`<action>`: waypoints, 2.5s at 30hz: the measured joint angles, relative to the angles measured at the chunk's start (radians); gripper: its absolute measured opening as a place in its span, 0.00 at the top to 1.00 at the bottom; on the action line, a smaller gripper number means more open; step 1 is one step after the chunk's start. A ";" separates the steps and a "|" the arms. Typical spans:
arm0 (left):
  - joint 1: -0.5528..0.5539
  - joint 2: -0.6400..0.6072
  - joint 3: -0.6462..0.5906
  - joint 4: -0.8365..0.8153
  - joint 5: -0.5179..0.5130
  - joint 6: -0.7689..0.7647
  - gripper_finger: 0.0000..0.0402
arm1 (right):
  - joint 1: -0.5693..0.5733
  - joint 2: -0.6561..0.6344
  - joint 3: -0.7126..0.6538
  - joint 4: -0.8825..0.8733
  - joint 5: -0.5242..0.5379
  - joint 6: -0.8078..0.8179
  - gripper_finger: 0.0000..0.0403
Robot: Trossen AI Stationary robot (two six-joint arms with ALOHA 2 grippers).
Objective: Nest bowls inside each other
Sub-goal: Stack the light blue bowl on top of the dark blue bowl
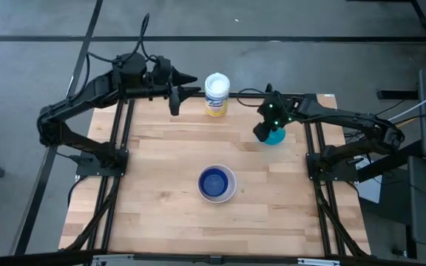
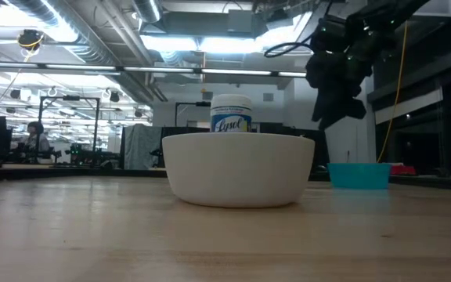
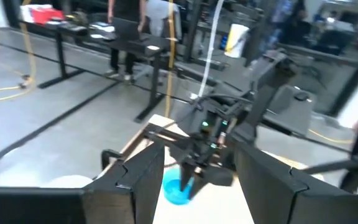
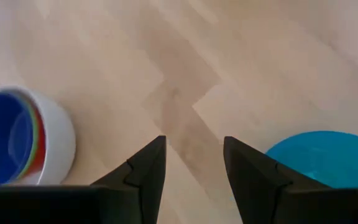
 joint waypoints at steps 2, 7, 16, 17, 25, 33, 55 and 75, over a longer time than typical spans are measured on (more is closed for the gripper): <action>0.003 -0.002 0.000 -0.003 0.030 0.014 0.52 | -0.001 0.000 0.000 0.002 0.035 0.038 0.59; 0.022 -0.003 0.000 -0.005 0.102 0.016 0.52 | -0.001 0.000 0.000 -0.028 0.098 0.108 0.59; 0.084 -0.003 0.000 -0.003 0.203 0.022 0.52 | -0.003 0.000 0.000 -0.169 0.136 0.152 0.59; 0.090 -0.003 0.000 -0.003 0.210 0.022 0.52 | -0.003 0.000 0.000 -0.181 0.134 0.152 0.59; 0.133 -0.003 0.000 -0.001 0.263 0.021 0.52 | -0.003 0.049 0.000 -0.204 0.079 0.147 0.59; 0.158 -0.003 0.000 -0.001 0.283 0.021 0.52 | -0.003 0.174 0.000 -0.168 0.036 0.116 0.59; 0.172 -0.003 0.000 -0.002 0.311 0.014 0.52 | -0.003 0.240 0.000 -0.062 0.036 0.143 0.80; 0.174 -0.003 -0.001 -0.003 0.319 0.042 0.52 | 0.003 0.230 0.000 0.159 -0.064 0.193 1.00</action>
